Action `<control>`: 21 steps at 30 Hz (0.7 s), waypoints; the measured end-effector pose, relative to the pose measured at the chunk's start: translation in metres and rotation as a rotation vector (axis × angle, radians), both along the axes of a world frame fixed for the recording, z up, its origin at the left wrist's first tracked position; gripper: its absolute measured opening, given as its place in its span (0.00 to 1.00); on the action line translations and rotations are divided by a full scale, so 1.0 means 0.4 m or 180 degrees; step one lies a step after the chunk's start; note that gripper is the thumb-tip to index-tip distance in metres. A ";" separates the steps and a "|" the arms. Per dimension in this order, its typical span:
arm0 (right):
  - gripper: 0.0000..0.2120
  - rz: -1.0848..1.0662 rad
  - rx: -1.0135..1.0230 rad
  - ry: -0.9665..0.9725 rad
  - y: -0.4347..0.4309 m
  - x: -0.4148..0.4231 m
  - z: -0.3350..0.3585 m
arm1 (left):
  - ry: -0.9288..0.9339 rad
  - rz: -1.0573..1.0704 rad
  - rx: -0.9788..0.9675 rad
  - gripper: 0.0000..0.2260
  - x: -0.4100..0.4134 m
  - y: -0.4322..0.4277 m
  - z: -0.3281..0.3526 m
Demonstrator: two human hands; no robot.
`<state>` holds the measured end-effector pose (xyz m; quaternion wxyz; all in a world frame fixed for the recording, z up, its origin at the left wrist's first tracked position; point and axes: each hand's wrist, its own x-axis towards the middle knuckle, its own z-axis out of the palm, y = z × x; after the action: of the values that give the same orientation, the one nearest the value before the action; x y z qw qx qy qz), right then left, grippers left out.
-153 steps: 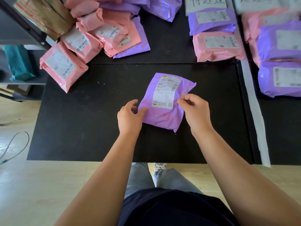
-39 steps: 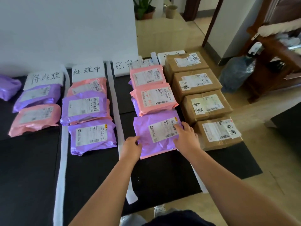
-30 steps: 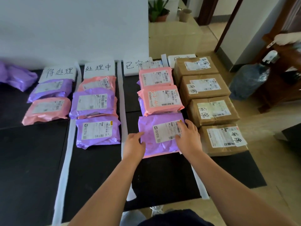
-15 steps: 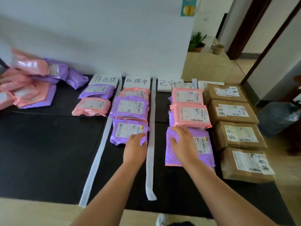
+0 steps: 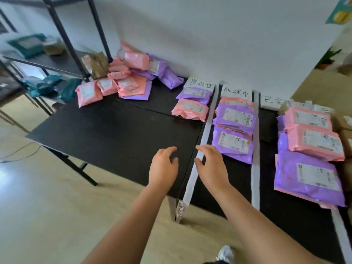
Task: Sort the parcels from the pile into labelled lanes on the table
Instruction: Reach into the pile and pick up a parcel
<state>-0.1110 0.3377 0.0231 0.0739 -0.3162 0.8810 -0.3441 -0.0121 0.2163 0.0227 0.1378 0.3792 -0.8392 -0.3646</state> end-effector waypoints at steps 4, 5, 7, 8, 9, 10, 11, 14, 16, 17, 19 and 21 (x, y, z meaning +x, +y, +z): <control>0.20 0.0084 0.0000 -0.0030 -0.133 0.137 -0.007 | -0.0063 0.0117 -0.0058 0.18 0.149 -0.126 0.004; 0.19 0.0106 -0.0032 -0.0047 -0.164 0.168 -0.008 | -0.0084 0.0142 -0.0059 0.18 0.184 -0.156 0.005; 0.19 0.0162 -0.0086 -0.0096 -0.225 0.222 -0.010 | -0.0088 0.0208 -0.0055 0.18 0.248 -0.213 0.007; 0.19 0.0199 -0.0108 -0.0112 -0.254 0.242 -0.011 | -0.0075 0.0242 -0.0051 0.18 0.274 -0.239 0.009; 0.19 0.0241 -0.0131 -0.0123 -0.284 0.260 -0.012 | -0.0073 0.0278 -0.0042 0.18 0.299 -0.265 0.009; 0.19 0.0274 -0.0159 -0.0136 -0.313 0.275 -0.013 | -0.0080 0.0313 -0.0027 0.18 0.320 -0.291 0.010; 0.19 0.0300 -0.0181 -0.0161 -0.341 0.287 -0.014 | -0.0086 0.0344 -0.0010 0.18 0.337 -0.316 0.011; 0.19 0.0392 -0.0163 -0.0204 -0.425 0.303 -0.014 | -0.0085 0.0474 0.0050 0.18 0.363 -0.393 0.013; 0.19 0.0440 -0.0108 -0.0185 -0.484 0.293 -0.012 | -0.0074 0.0544 0.0065 0.18 0.363 -0.446 0.015; 0.19 0.0444 -0.0093 -0.0192 -0.514 0.284 -0.011 | -0.0074 0.0557 0.0060 0.18 0.360 -0.472 0.016; 0.19 0.0419 -0.0110 -0.0200 -0.579 0.263 -0.013 | -0.0091 0.0544 0.0021 0.18 0.346 -0.526 0.017; 0.18 0.0386 -0.0172 -0.0215 -0.650 0.238 -0.020 | -0.0137 0.0527 -0.0038 0.18 0.321 -0.590 0.019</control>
<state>-0.0159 0.0775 0.0151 0.1158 -0.3592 0.8476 -0.3731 0.1165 -0.0196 0.0301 0.1516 0.4542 -0.8099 -0.3388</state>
